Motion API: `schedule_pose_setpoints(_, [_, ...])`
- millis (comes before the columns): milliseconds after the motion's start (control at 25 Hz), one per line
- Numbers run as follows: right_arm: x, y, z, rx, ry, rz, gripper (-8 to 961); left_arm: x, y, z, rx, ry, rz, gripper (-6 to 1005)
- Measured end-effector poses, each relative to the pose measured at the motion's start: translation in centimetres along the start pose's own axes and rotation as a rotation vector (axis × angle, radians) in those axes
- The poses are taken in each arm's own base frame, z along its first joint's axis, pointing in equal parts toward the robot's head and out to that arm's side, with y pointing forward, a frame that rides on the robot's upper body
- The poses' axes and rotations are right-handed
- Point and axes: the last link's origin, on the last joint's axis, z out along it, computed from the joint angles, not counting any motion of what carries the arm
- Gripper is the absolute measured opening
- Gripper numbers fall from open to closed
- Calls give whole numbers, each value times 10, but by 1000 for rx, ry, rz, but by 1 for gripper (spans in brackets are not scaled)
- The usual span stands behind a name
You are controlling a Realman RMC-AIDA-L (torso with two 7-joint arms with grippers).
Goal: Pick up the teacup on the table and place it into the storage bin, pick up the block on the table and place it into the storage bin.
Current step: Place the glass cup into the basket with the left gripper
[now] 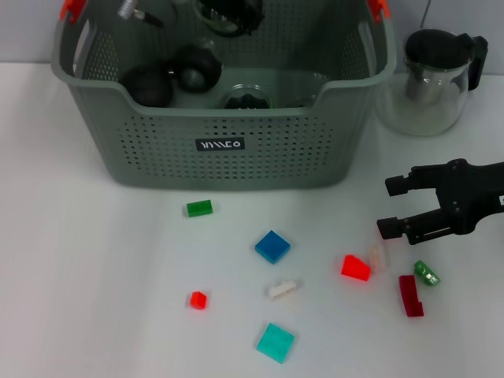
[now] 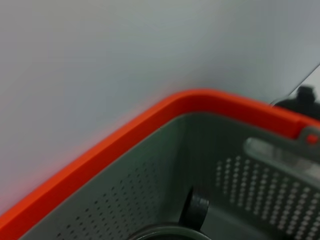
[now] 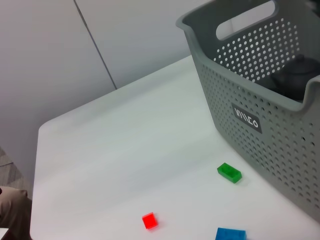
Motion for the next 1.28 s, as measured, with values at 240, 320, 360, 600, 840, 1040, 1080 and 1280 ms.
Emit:
schedule_pose_setpoints(240, [0,0,0,0,1,1,958,-8,7,22,63,-42,35,44])
schedule_pose_setpoints(320, [0,0,0,2,2,1,958,-12,11,26,78,-55,50,44])
schedule_pose_setpoints(360, [0,-1,0,4,2,0,958,-13,12,28,81,-59,55,44])
schedule_pose_setpoints(600, [0,0,-1,5,5,-1,958,-24,21,40,106,-75,82,44])
schedule_pose_setpoints(840, [1,0,0,4,7,-4,958,-30,26,45,111,-90,96,45])
schedule_pose_setpoints(1040, [1,0,0,4,10,-7,958,-34,30,48,111,-102,112,48])
schedule_pose_setpoints(1080, [1,-1,0,6,10,-8,958,-34,31,48,112,-102,113,49])
schedule_pose_setpoints(1280, [0,-1,0,9,11,-10,958,-34,31,49,122,-89,111,54])
